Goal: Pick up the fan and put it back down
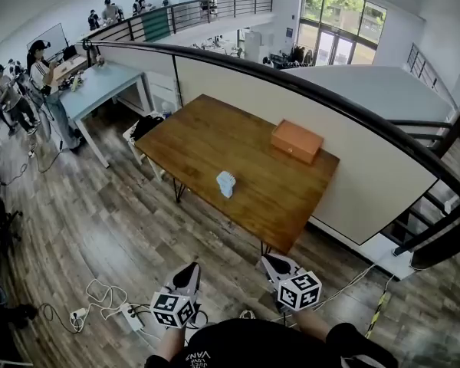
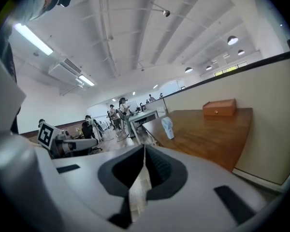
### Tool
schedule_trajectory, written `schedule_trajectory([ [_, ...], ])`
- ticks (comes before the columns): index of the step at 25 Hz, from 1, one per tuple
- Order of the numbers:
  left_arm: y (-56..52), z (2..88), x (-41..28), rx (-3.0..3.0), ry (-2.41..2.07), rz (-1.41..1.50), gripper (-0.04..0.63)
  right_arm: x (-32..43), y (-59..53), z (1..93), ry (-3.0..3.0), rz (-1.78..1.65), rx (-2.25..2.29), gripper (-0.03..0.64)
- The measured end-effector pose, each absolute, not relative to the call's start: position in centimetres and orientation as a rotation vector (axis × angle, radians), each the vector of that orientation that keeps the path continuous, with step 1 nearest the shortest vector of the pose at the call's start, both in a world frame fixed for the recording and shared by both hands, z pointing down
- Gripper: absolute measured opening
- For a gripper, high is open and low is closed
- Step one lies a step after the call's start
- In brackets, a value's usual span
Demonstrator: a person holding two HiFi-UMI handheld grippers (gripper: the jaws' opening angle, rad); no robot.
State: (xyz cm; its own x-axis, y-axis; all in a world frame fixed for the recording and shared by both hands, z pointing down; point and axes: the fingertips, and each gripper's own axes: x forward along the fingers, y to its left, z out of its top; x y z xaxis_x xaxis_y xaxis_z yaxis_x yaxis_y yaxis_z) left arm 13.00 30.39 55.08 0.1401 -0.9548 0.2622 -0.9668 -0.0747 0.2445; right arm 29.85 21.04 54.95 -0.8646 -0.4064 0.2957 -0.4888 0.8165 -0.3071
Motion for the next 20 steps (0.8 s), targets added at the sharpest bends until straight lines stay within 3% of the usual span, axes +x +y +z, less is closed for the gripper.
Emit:
schedule_trajectory([
  [2, 30.2, 55.1, 13.7, 2.087, -1.845, 0.042, 0.021, 30.0, 20.7, 54.7, -2.799, 0.539, 0.709, 0.021],
  [3, 30.0, 55.2, 14.1, 2.092, -1.842, 0.044, 0.041, 30.1, 20.5, 54.7, -2.799, 0.526, 0.716, 0.068],
  [4, 29.9, 55.4, 14.5, 2.094, -1.839, 0.047, 0.115, 30.2, 20.2, 54.8, -2.793, 0.512, 0.721, 0.161],
  [5, 29.8, 55.6, 14.8, 2.092, -1.835, 0.050, 0.198, 30.3, 19.9, 55.0, -2.784, 0.500, 0.722, 0.207],
  [20, 24.2, 57.0, 9.9, 2.105, -1.745, 0.067, 0.209, 25.3, 14.5, 56.0, -2.710, 0.494, 0.784, 0.210],
])
